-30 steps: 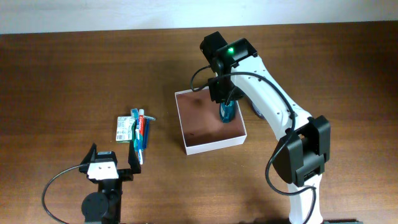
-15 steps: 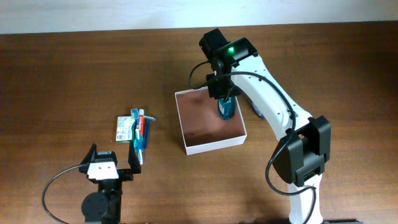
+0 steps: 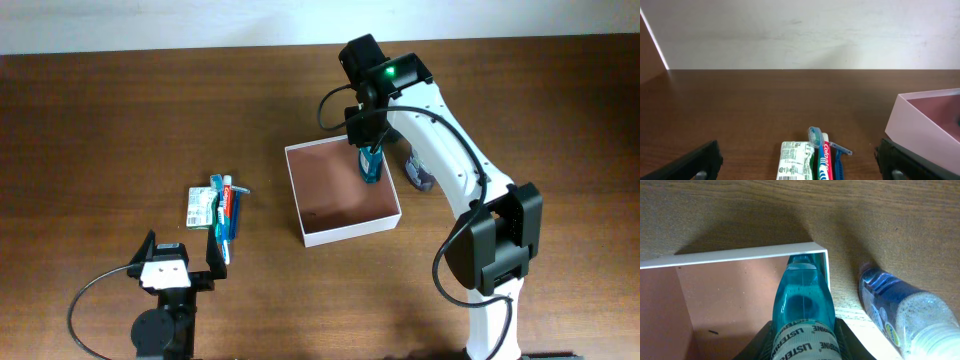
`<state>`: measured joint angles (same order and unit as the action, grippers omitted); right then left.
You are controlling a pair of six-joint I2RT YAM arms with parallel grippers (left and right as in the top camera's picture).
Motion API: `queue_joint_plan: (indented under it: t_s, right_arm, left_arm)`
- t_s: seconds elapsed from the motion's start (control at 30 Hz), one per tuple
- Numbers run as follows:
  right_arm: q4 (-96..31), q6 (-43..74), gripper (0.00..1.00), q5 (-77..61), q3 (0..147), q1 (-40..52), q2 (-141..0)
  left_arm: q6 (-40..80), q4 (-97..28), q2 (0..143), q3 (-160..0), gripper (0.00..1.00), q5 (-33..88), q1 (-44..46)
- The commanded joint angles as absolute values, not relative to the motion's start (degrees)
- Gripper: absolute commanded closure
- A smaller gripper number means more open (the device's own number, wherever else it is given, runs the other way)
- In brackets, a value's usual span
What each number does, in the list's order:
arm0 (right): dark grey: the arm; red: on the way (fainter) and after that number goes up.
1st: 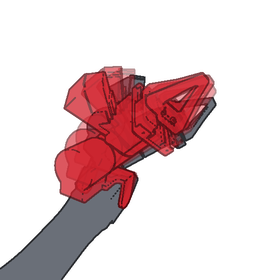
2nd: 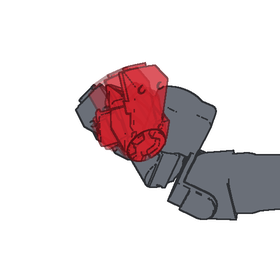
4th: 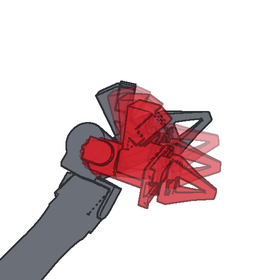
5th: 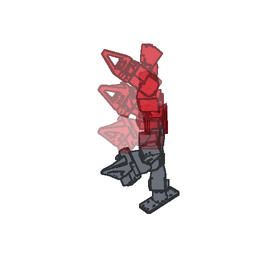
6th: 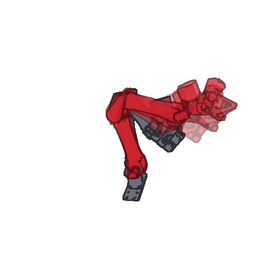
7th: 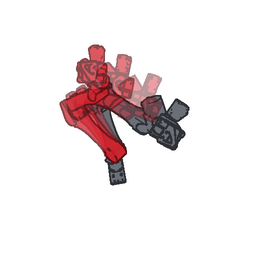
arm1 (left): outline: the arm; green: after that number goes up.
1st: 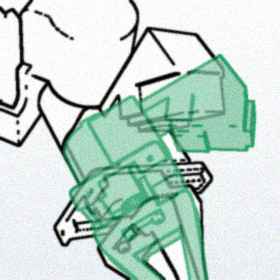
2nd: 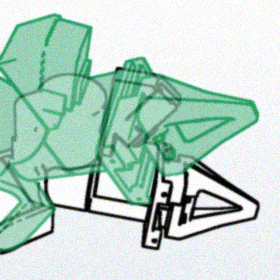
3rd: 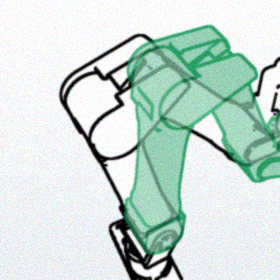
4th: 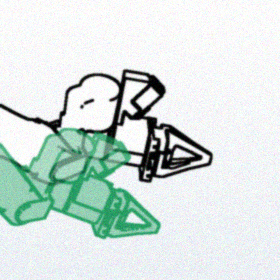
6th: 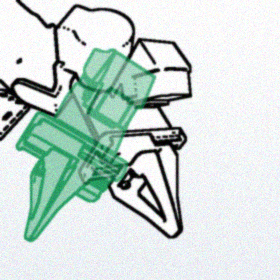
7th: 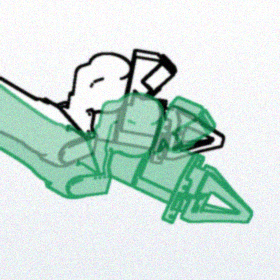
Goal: Pack container
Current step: 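Open the right gripper and raise it away from the box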
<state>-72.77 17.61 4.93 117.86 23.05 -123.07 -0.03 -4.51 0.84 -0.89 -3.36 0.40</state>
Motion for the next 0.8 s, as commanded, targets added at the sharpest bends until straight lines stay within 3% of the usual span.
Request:
queue_joint_plan:
  t_s: [0.0, 0.77]
  right_arm:
    - [-72.31, 16.69, 0.7, 5.89, 118.52, 22.85, -123.39]
    - [-69.76, 13.72, 0.69, 1.96, 118.52, 22.85, -123.39]
  left_arm:
    - [-0.91, -4.49, 0.4, -0.51, 0.01, -2.72, 0.14]
    - [-0.91, -4.49, 0.4, -0.51, 0.0, -2.72, 0.14]
